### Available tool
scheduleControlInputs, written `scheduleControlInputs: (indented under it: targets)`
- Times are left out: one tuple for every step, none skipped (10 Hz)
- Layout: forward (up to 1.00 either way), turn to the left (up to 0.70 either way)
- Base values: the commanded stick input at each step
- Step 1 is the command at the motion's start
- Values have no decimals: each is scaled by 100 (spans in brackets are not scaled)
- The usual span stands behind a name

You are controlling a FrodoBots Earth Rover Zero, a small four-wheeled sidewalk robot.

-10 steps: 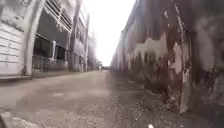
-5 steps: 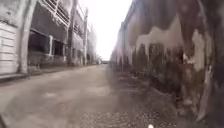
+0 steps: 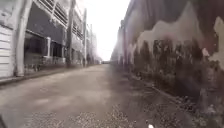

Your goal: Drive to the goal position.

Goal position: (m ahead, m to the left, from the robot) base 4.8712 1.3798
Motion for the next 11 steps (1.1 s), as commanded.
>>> scheduleControlInputs:
  targets:
    - [50, 50]
    - [50, 0]
    - [50, 0]
    - [50, 0]
    - [50, 0]
    - [50, 0]
    - [50, 0]
    - [50, 0]
    - [50, 0]
    - [50, 5]
    - [50, 38]
